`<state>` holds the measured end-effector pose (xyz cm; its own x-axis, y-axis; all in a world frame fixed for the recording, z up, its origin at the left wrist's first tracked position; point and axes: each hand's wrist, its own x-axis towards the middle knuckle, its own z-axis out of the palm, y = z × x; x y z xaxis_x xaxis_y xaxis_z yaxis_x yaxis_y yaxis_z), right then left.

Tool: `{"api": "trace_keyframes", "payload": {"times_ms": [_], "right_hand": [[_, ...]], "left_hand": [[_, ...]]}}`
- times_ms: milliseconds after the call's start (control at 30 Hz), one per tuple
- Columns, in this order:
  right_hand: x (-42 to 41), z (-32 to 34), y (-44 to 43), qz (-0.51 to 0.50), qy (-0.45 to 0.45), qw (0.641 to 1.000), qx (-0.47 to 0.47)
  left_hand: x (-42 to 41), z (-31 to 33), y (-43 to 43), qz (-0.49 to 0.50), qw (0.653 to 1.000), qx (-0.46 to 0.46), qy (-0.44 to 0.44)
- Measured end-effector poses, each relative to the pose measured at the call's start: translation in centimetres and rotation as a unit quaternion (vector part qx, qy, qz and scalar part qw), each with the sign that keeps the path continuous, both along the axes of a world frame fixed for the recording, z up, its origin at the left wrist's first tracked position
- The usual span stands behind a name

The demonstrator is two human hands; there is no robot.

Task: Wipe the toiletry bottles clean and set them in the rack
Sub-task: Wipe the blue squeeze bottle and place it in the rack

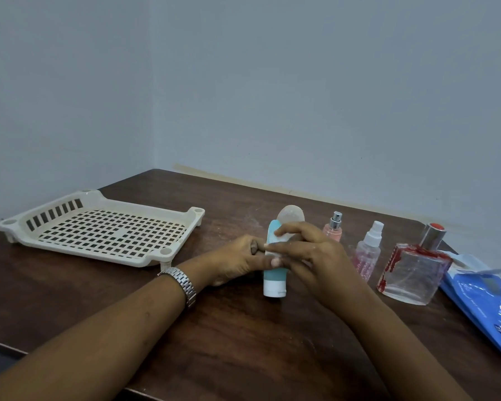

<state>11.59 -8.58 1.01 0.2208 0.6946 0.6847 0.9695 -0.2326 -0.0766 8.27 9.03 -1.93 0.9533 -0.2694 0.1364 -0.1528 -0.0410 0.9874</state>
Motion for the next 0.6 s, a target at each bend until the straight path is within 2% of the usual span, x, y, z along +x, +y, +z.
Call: {"api": "trace_keyframes", "payload": {"times_ms": [100, 233, 333, 600], "right_hand": [[0.2, -0.1, 0.2, -0.006, -0.007, 1.000, 0.024], [0.7, -0.4, 0.3, -0.043, 0.058, 0.994, 0.082], [0.2, -0.8, 0.2, -0.062, 0.069, 0.989, 0.112], [-0.5, -0.4, 0.5, -0.025, -0.040, 0.997, 0.057]], "left_hand": [[0.0, -0.1, 0.0, 0.010, 1.000, -0.004, -0.001], [-0.1, -0.1, 0.1, 0.027, 0.999, 0.008, 0.015], [-0.1, 0.0, 0.2, 0.024, 0.999, 0.018, 0.022], [0.0, -0.1, -0.1, 0.032, 0.999, 0.030, 0.018]]}}
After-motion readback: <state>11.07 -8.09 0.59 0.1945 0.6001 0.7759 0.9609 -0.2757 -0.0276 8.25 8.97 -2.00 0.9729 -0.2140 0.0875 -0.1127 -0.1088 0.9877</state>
